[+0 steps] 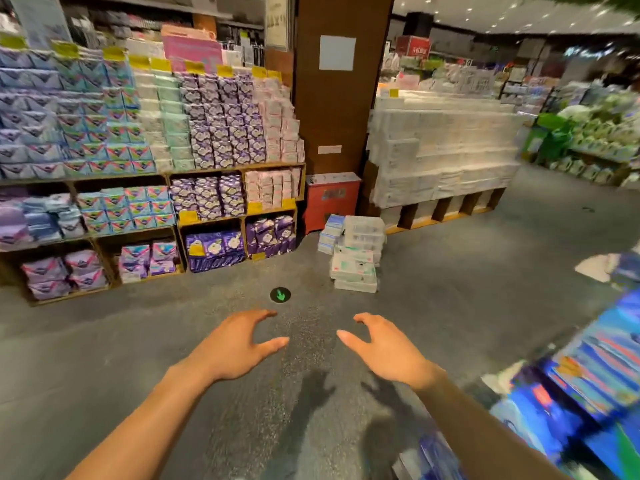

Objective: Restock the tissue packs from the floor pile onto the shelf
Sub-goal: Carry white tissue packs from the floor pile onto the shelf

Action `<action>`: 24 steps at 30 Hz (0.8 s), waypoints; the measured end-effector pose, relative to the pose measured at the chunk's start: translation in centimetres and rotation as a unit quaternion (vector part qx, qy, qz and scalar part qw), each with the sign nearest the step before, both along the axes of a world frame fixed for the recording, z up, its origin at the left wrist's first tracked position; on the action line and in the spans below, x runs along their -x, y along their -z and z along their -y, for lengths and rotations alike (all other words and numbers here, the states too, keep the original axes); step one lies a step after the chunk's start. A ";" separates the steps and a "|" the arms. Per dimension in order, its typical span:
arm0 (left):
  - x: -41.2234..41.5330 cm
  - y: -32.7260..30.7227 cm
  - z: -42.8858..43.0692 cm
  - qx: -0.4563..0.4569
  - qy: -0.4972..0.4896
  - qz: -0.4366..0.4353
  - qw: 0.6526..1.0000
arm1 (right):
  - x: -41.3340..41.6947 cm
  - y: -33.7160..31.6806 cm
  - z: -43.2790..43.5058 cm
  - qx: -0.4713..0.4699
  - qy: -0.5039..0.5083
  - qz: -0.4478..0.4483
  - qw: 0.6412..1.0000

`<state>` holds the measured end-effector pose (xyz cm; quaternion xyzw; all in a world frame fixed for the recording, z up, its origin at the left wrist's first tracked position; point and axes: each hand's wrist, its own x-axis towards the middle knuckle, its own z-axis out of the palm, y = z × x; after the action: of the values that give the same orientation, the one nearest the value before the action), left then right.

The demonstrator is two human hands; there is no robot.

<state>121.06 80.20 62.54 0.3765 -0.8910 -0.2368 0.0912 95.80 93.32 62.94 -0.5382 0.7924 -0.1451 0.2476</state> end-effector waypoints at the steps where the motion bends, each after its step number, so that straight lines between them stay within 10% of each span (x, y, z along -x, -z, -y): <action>1: 1.2 0.5 3.1 0.002 0.010 -0.003 1.000 | 0.9 0.6 2.9 -0.004 0.007 -0.002 1.000; 24: 45.2 6.0 56.6 0.058 0.162 0.155 0.973 | 40.6 5.7 47.4 -0.046 0.132 -0.067 0.988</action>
<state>75.85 23.59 56.54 0.2530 -0.9557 -0.1351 -0.0657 55.15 45.89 57.21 -0.4257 0.8770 -0.1036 0.1973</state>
